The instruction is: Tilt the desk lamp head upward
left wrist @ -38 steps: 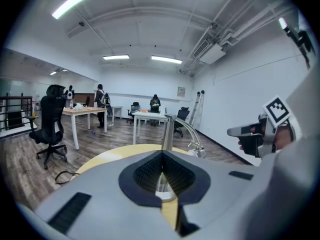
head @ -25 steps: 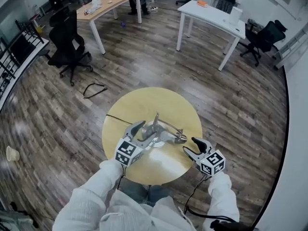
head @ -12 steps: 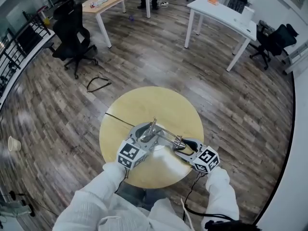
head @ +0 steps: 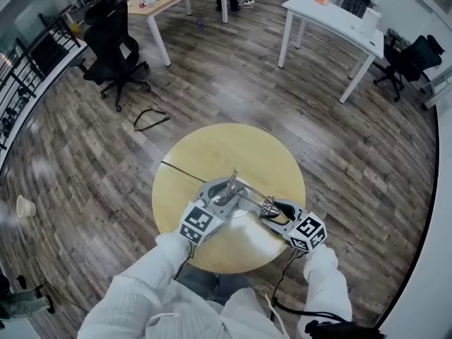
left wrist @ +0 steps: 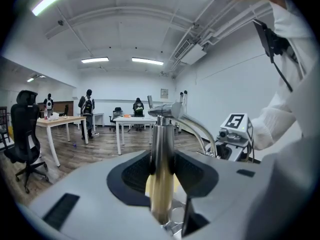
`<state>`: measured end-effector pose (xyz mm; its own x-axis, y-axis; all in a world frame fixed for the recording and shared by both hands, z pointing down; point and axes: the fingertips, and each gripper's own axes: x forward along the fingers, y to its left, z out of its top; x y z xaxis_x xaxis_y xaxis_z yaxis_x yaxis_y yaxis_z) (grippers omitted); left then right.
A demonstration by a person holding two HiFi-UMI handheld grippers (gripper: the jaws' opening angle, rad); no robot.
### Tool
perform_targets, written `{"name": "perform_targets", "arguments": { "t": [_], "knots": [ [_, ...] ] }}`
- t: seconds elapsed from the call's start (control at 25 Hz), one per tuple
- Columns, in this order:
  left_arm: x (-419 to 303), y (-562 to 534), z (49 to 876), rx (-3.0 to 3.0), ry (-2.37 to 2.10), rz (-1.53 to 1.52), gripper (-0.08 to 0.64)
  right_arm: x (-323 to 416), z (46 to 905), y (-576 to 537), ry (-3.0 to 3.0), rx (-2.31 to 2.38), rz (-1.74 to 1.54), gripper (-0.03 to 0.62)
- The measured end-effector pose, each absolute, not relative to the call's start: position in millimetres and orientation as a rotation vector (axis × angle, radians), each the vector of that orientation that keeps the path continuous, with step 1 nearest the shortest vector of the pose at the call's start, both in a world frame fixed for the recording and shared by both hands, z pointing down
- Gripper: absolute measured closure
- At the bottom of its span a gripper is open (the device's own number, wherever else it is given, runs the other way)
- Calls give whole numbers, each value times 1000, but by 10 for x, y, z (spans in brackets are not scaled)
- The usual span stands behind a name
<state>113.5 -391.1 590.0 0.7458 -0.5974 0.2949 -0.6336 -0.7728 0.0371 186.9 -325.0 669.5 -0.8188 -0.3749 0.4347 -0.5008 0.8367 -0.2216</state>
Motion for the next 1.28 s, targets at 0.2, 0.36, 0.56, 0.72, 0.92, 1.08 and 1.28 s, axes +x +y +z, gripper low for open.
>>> {"name": "perform_targets", "arguments": {
  "t": [0.2,0.36,0.56,0.72,0.92,1.08,1.28],
  "knots": [
    [1141,-3911,5836,2797,-999,401,420,1928,6603,-3184,-2611,679,464,339],
    [1133,-3926,5860,2795,-983,444,422,2029,6450,-3155,-2598,705,437,341],
    [1144,-3898,5877,2810,-972,463,422,2192,6136,-3021,-2590,739,361,341],
    [1148,-3867,5959,2815,-955,507,422,2291,5776,-2881,-2575,756,288,341],
    [1158,-3828,5953,2828,-937,527,422,2315,5322,-2733,-2577,786,201,341],
    [1165,-3826,5941,2827,-933,538,423,2307,5023,-2710,-2592,804,175,341],
    [1152,-3808,5949,2823,-919,548,423,2229,4537,-2730,-2638,846,126,342]
  ]
}}
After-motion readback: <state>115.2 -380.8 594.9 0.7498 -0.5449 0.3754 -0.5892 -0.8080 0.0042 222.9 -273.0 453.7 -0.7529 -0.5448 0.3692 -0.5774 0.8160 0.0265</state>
